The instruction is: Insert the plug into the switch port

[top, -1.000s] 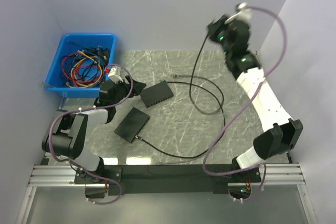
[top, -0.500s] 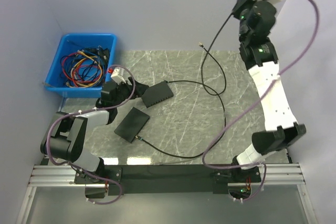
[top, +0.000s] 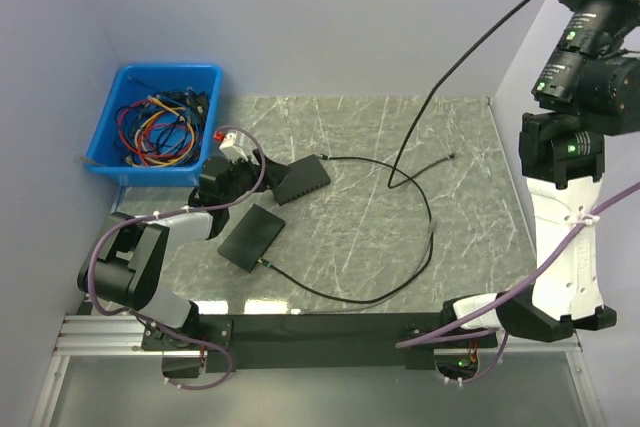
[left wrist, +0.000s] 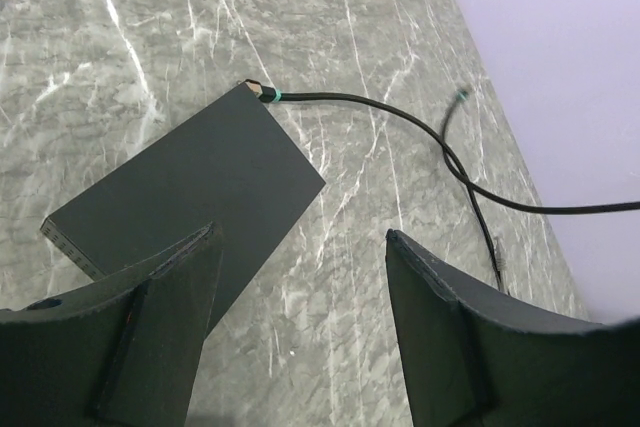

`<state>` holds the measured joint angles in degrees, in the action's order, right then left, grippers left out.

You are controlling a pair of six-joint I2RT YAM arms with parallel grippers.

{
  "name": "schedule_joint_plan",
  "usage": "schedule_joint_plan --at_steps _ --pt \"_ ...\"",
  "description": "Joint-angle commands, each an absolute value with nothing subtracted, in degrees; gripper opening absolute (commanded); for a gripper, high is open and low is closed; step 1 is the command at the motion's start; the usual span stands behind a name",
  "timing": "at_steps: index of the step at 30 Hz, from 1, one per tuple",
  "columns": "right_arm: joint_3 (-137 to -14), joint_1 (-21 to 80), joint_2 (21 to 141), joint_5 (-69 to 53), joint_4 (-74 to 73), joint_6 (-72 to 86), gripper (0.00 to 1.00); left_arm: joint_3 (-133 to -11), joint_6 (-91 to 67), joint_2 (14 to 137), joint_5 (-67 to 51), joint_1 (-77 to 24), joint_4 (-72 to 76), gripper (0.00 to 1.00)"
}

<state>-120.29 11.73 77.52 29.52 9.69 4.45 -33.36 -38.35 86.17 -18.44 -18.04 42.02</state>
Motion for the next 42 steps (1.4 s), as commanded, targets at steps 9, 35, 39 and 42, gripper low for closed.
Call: schedule_joint_plan --at_steps 9,35,39,42 --pt "-118.7 11.2 70.8 32.5 24.9 -5.0 0.00 -36.1 -37.9 87.0 -17.1 -19.8 42.8 0.72" --pt "-78.4 26.0 78.8 16.3 10.6 15.3 0.00 -38.9 -35.1 87.7 -11.2 -19.9 35.5 0.73" --pt "-71.8 26.9 82.4 13.4 6.7 19.4 0.00 -39.9 -37.2 91.0 -11.7 -18.3 36.3 0.73" --pt "-64.1 27.5 81.6 13.2 7.3 20.2 0.00 -42.1 -38.7 93.7 -12.3 -16.2 35.1 0.73"
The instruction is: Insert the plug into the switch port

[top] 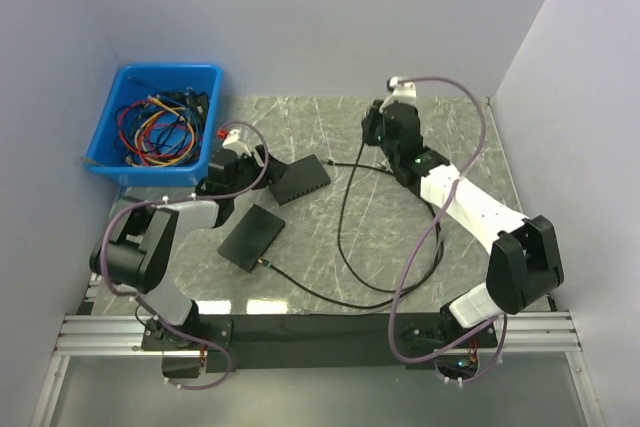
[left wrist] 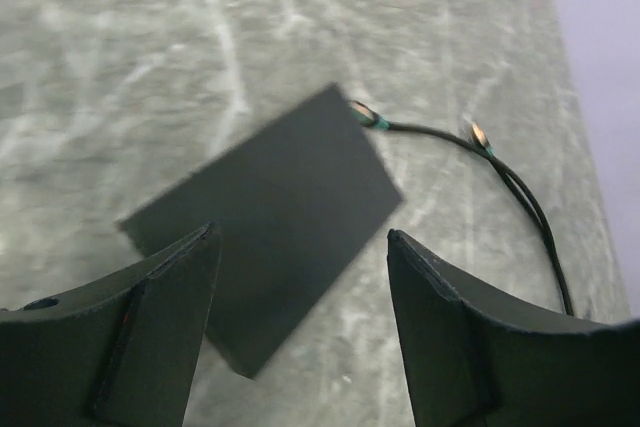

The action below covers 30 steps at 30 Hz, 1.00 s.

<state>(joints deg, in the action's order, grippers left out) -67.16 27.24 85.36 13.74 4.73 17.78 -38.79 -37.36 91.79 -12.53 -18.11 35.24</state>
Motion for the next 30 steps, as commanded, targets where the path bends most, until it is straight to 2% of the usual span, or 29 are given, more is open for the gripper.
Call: schedule_joint_plan --at_steps 1,5,12,19,24,30 --pt "-62.5 27.5 81.5 12.2 7.1 20.7 0.00 -42.7 -38.8 94.9 -12.5 -15.6 34.7 0.73" --pt "-56.2 30.2 81.9 2.0 6.8 21.4 0.00 -46.9 -39.1 97.8 -12.8 -13.3 33.4 0.73" --pt "-52.3 38.5 86.8 -10.5 5.1 22.8 0.00 -52.9 -37.3 103.3 -12.3 -12.7 30.4 0.73" --pt "-49.7 42.4 93.3 -19.3 10.6 24.5 0.00 -56.7 -35.3 109.2 -19.3 -11.4 32.9 0.72" --pt "-54.3 43.1 99.4 -19.8 7.7 23.6 0.00 -54.5 -36.2 110.7 -25.0 -10.6 40.0 0.72" --pt "-59.3 43.2 103.9 -16.2 4.2 23.5 0.00 -54.4 -36.0 112.6 -28.3 -10.5 41.2 0.72"
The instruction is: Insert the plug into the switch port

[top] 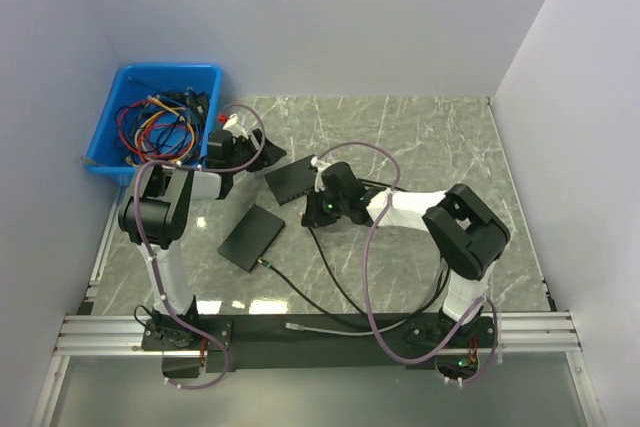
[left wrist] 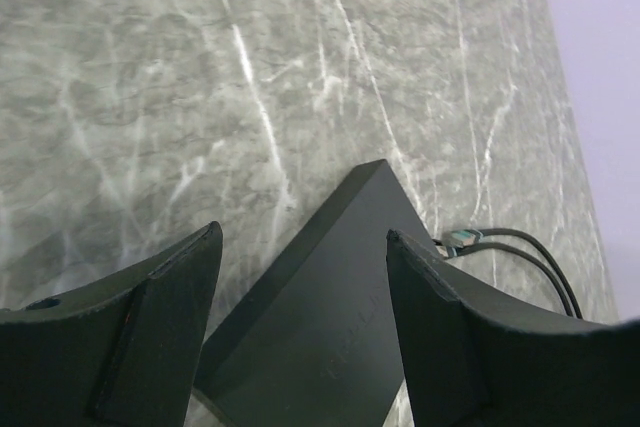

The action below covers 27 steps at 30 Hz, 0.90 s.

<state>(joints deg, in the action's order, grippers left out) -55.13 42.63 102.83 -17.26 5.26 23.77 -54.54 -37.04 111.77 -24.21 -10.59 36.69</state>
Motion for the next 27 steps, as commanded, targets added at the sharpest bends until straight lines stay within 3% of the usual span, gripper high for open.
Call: schedule_joint_plan --at_steps 1,27 --pt "-59.8 43.2 104.2 -15.6 3.8 23.5 0.00 -54.3 -36.0 112.9 -28.6 -10.5 41.7 0.72" --pt "-69.6 43.2 113.0 -7.6 -2.1 22.9 0.00 -46.7 -38.8 111.0 -32.0 -12.0 44.9 0.70"
